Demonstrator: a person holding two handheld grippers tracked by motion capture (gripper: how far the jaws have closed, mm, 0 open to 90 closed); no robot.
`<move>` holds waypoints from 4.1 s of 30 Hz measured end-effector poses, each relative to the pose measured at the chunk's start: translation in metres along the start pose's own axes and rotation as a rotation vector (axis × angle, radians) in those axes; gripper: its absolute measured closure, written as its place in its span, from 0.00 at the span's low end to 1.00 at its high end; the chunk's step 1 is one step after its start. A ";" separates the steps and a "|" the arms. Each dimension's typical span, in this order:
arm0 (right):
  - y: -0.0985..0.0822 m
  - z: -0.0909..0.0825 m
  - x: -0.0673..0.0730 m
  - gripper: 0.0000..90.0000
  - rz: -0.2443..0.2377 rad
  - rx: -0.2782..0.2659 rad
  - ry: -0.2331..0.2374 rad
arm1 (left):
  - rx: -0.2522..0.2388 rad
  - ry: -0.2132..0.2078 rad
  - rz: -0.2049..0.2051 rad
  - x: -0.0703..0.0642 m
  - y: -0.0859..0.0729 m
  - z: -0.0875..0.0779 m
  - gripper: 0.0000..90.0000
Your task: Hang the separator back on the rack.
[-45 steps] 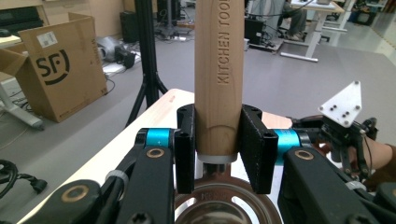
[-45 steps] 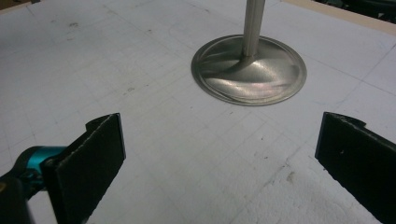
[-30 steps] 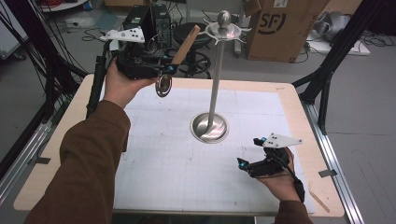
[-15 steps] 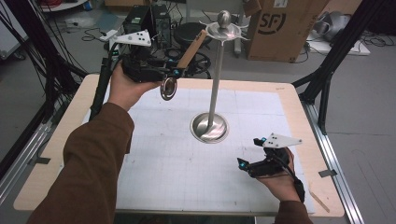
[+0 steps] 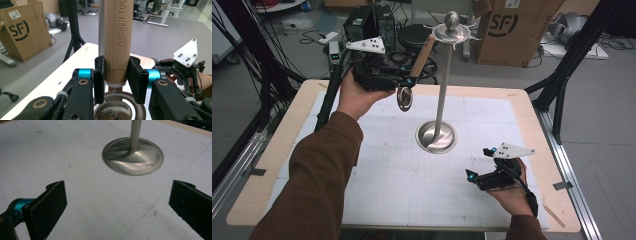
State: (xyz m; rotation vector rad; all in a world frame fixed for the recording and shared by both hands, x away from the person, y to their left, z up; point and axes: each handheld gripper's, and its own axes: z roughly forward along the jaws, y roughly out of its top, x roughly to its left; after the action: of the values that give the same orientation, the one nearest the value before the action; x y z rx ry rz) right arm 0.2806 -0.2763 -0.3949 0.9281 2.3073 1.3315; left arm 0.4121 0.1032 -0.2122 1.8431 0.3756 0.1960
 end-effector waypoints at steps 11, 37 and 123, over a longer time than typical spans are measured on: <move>0.000 -0.001 0.000 0.00 0.003 -0.004 0.001 | 0.018 -0.009 -0.005 -0.001 0.001 0.013 0.77; -0.001 -0.001 0.000 0.00 0.002 0.005 0.000 | 0.026 -0.029 -0.023 0.000 0.000 0.011 0.60; 0.000 0.007 0.003 0.00 -0.008 0.018 0.009 | -0.001 0.097 -0.118 -0.034 -0.148 -0.087 0.16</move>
State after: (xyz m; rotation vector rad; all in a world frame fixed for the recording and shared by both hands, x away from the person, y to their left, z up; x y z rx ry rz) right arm 0.2822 -0.2701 -0.3982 0.9192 2.3312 1.3163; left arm 0.3295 0.2081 -0.3252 1.8087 0.5500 0.2054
